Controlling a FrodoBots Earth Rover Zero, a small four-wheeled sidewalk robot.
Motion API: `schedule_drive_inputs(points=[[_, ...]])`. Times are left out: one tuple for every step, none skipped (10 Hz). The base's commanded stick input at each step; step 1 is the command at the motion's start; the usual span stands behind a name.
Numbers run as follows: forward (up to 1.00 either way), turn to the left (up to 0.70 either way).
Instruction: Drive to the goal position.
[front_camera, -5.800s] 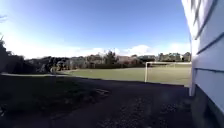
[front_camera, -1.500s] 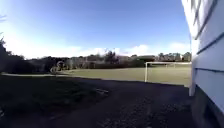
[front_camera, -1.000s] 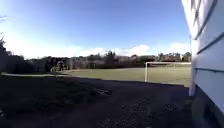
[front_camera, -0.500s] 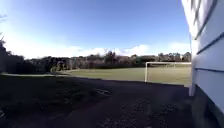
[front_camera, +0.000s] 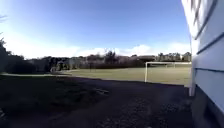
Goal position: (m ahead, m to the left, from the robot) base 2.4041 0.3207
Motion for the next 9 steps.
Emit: schedule_drive_inputs(points=[[0.03, 0.00], [0.04, 0.00], [0.04, 0.00], [0.04, 0.00], [0.04, 0.00], [0.04, 0.00], [0.04, 0.00], [0.03, 0.00], [0.01, 0.00]])
